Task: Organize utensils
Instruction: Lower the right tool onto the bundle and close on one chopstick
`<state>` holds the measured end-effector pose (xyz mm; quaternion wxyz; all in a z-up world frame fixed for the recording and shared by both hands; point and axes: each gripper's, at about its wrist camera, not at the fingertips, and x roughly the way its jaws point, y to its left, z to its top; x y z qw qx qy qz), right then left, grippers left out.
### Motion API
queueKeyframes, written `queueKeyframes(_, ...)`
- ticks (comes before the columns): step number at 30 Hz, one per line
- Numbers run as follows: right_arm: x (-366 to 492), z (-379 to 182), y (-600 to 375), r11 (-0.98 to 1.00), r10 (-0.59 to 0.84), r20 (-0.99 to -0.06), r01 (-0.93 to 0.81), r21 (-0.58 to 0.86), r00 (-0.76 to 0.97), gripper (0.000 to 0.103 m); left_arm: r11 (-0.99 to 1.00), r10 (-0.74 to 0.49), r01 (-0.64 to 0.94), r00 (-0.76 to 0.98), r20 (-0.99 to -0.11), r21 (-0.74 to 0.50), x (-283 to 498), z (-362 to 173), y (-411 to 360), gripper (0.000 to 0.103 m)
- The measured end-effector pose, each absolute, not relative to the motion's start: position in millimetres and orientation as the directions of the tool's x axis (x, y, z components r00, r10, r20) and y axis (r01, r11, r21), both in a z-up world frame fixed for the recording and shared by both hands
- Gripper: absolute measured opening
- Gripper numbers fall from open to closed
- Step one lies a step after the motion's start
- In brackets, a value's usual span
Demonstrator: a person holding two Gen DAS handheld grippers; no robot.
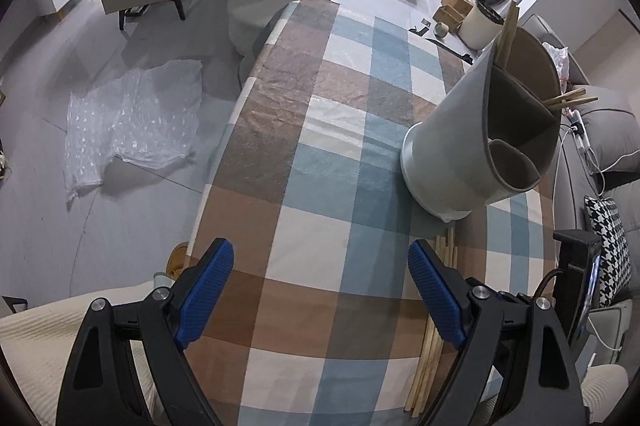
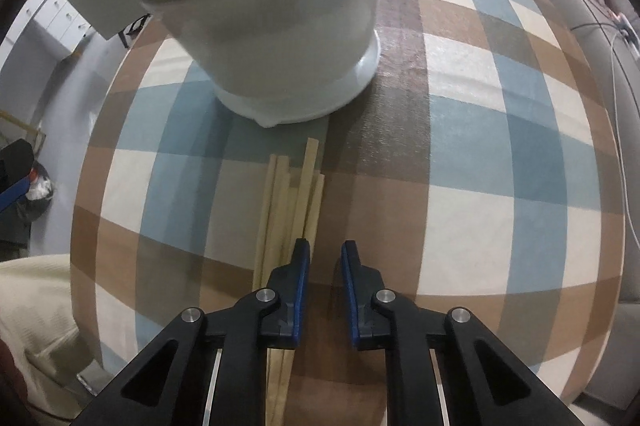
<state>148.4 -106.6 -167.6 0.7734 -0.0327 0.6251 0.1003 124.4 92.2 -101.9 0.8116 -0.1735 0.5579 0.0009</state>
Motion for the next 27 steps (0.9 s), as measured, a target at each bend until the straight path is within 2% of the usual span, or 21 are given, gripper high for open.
queueKeyframes(9,155,-166,-108,0.982,0.103,-0.975,-0.174,0.069,0.197,0.014,0.924,-0.202,-0.240,0.356,-0.912,-0.298,123,-109,109,0.086)
queueKeyframes(13,158,-164,-102,0.979,0.089,-0.968,-0.201,0.041,0.235,0.018,0.922,-0.217,-0.236,0.346,-0.913,-0.309,122,-110,111,0.086)
queueKeyframes(17,161,-161,-99,0.975,0.095,-0.960,-0.218,0.037,0.263,0.019,0.936,-0.184,-0.224,0.348,-0.919,-0.272,124,-111,110,0.086)
queueKeyframes(21,158,-161,-97,0.973,0.086,-0.956,-0.228,0.021,0.281,0.005,0.941,-0.165,-0.232,0.317,-0.934,-0.245,127,-120,106,0.086)
queueKeyframes(27,164,-152,-137,0.981,0.194,-0.933,-0.084,0.177,0.303,0.004,0.957,-0.172,-0.182,0.279,-0.945,-0.228,130,-126,82,0.086)
